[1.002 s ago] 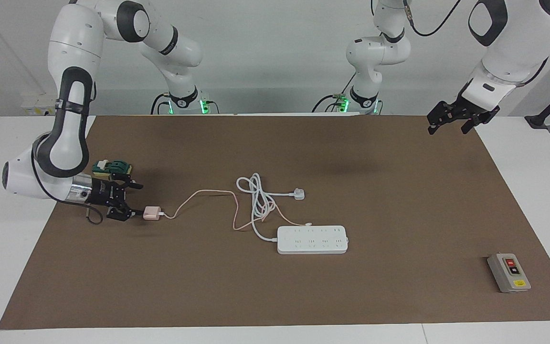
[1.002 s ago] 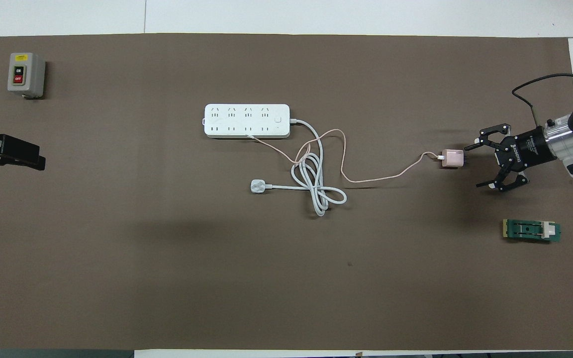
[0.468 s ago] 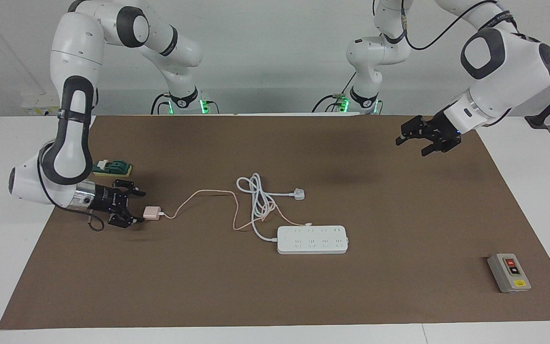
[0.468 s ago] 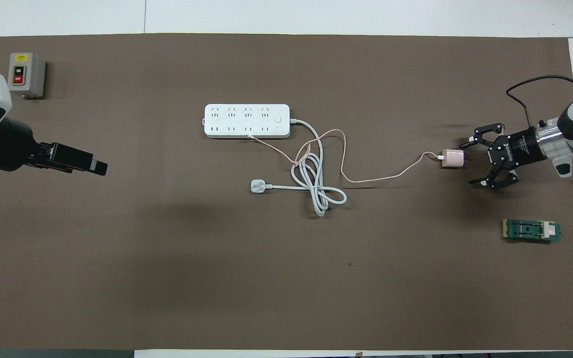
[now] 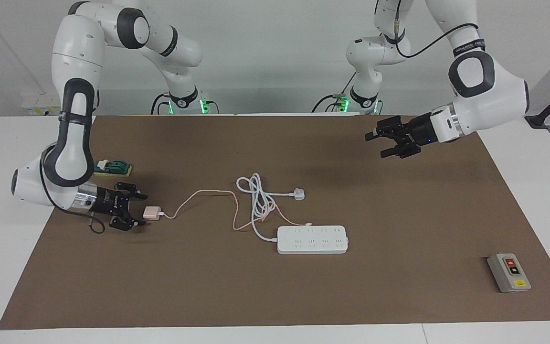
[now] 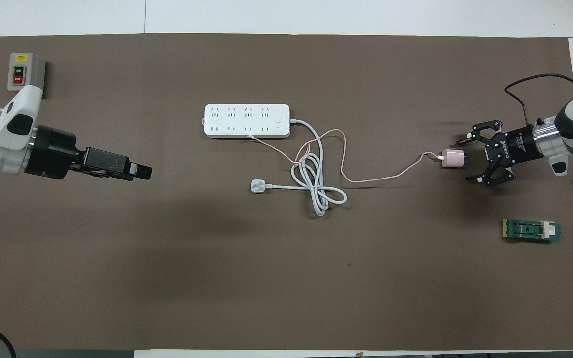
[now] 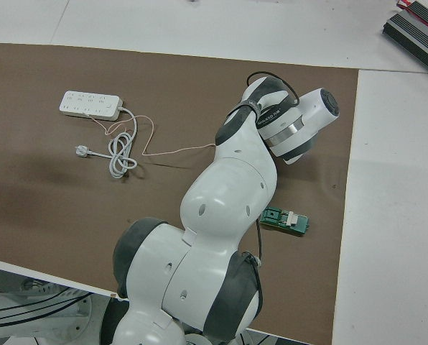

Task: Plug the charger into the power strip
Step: 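Carry the charger toward the power strip while the left gripper approaches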

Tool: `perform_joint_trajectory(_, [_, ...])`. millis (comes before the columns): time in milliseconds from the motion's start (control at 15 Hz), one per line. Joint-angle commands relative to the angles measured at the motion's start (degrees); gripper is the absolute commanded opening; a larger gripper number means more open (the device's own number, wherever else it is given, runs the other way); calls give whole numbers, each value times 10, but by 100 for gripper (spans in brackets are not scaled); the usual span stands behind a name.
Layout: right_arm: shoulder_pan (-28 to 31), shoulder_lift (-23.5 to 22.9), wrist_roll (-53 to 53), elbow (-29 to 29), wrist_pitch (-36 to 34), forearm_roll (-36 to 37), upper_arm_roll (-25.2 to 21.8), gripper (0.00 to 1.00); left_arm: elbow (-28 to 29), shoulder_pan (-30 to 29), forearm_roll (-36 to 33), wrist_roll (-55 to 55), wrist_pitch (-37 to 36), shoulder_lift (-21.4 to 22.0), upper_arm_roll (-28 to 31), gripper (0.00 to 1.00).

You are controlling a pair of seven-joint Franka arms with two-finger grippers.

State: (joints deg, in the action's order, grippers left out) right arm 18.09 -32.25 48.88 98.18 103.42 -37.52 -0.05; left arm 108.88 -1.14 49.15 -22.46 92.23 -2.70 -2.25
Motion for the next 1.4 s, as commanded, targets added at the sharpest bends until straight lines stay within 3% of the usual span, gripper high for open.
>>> perform_joint_trajectory(0, [-2,-4,-19,10,18,-20,0,100,31,10,43,-29,-3,8,1,100])
perform_joint_trajectory(468, [-5,-3,-28,19,25,-40,1,99,31,39,145,-54,-9,-18,1,100])
perform_joint_trajectory(535, [-5,-3,-33,20,25,-40,0,89,31,44,154,-54,-9,-20,1,100])
perform_joint_trajectory(601, [-5,-3,-41,20,25,-40,0,60,31,45,165,-54,-9,-27,1,100])
perform_joint_trajectory(735, [-5,-2,-67,23,23,-39,0,13,35,63,181,-55,-1,-28,1,100])
perform_joint_trajectory(802, [-5,-1,-77,23,21,-39,0,0,40,70,196,-54,3,-27,1,100])
perform_joint_trajectory(1136, [-14,6,-69,13,14,-39,4,0,41,76,197,-54,-3,-27,1,100])
perform_joint_trajectory(1337, [-47,20,14,-42,-26,-39,8,0,41,76,198,-54,-3,-27,1,100])
